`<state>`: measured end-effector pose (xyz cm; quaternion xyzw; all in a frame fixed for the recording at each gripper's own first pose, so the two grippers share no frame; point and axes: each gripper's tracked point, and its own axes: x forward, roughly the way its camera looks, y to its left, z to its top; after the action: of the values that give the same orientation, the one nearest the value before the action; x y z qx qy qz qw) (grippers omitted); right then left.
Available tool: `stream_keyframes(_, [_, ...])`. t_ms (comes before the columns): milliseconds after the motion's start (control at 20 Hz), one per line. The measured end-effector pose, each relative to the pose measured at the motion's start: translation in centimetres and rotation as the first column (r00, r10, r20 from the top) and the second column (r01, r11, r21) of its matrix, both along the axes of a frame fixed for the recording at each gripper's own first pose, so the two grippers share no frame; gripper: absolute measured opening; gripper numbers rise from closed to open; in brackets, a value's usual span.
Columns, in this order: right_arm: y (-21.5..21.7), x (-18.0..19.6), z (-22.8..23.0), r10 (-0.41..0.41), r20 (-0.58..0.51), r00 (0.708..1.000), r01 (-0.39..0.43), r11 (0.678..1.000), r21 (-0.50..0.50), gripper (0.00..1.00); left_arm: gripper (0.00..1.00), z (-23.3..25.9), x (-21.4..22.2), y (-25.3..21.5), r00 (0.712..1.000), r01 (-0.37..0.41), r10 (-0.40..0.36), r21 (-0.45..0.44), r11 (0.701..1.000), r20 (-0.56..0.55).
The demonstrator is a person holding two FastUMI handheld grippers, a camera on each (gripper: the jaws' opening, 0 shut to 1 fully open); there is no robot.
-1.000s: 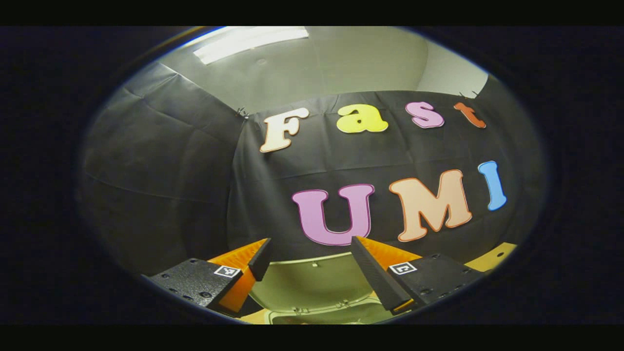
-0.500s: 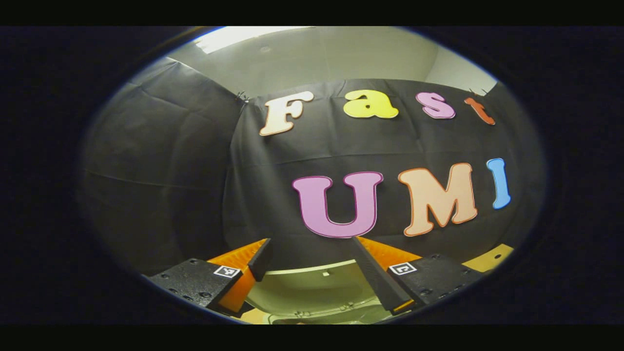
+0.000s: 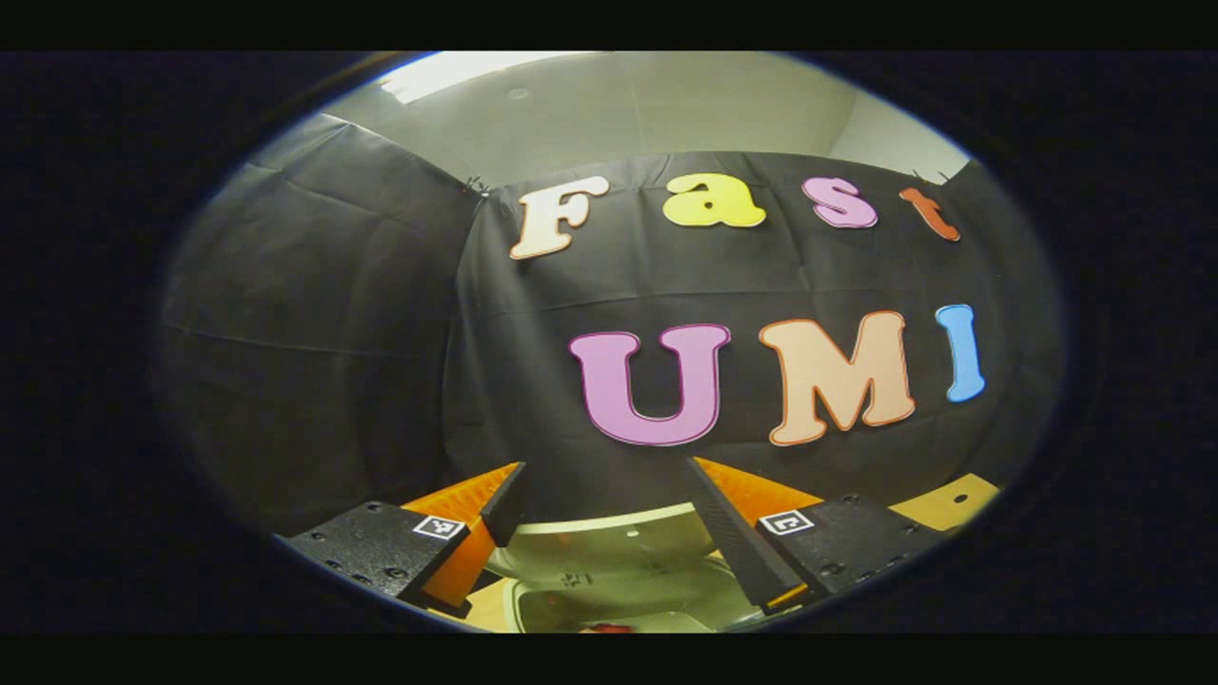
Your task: Press the lid of the desktop garbage bin to open it, pick up the crumpled paper on the desktop and throw it into the bin, then pick up the pop can on the desktop and drop it into the bin, and finally close the garbage bin lid.
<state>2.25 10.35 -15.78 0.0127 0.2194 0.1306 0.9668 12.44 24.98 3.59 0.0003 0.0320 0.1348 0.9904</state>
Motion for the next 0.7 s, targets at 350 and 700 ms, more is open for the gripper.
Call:
stream_keyframes(350, [-0.4, -0.5, -0.1, 0.063, -0.009, 0.998, -0.063, 0.998, -0.004, 0.99, 0.95, -2.2, -2.7, -2.2, 0.999, -0.015, 0.013, -0.034, 0.999, -0.05])
stream_keyframes(700, [-1.4, -0.9, -0.4, 0.081, -0.02, 0.997, -0.081, 0.997, -0.011, 0.98, 0.96, -7.1, -4.8, -4.2, 0.99, -0.015, 0.005, -0.069, 0.997, -0.14])
